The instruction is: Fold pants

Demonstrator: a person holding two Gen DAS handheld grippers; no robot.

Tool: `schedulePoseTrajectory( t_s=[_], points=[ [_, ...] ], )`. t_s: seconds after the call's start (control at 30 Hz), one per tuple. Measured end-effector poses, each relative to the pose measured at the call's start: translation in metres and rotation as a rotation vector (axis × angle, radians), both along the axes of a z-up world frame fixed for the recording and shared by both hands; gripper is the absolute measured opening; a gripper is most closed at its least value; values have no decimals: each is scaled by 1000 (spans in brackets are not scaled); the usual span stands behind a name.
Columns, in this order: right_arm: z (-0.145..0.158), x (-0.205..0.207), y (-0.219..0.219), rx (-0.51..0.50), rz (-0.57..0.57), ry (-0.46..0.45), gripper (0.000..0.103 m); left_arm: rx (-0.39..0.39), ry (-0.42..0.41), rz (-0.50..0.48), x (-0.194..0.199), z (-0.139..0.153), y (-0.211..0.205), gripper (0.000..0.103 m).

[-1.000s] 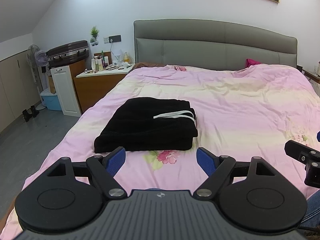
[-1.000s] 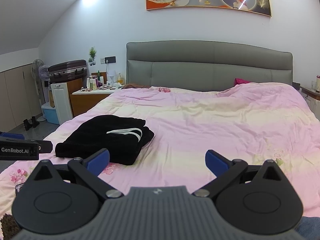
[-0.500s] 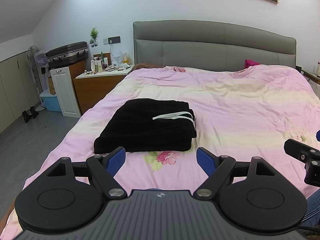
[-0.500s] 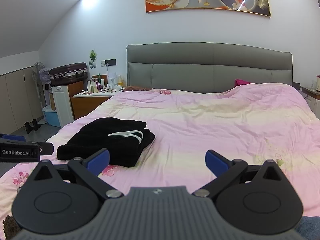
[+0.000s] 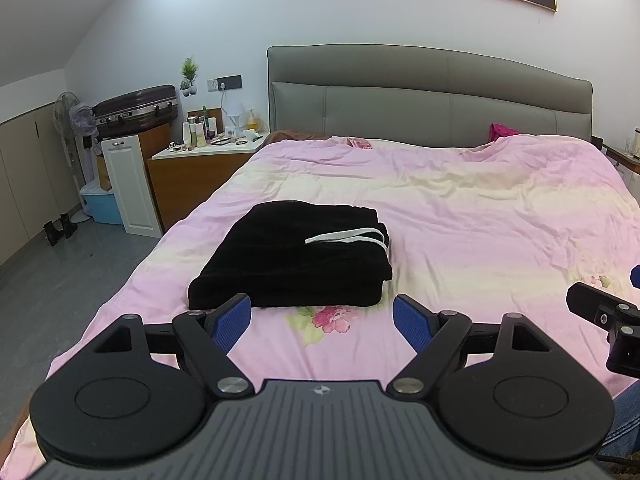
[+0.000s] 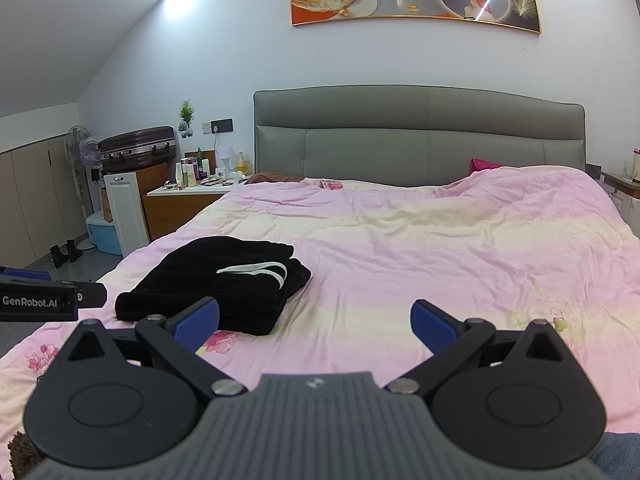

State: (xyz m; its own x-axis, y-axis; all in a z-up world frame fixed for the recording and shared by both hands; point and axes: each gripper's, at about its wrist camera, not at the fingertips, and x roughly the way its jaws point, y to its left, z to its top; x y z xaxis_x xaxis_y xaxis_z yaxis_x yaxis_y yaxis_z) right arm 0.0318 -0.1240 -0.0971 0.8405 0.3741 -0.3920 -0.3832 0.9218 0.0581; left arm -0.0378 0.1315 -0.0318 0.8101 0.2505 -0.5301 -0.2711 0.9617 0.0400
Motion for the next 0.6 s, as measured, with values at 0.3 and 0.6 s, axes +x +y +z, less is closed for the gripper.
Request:
schedulePoseTrajectory(
  t_s=[0.3, 0.6],
  points=[
    [2, -4, 0, 6, 0, -6, 98, -2, -3, 5, -2, 2, -2, 94],
    [4, -6, 0, 9, -2, -6, 98, -16, -1, 1, -2, 4, -2, 94]
  ],
)
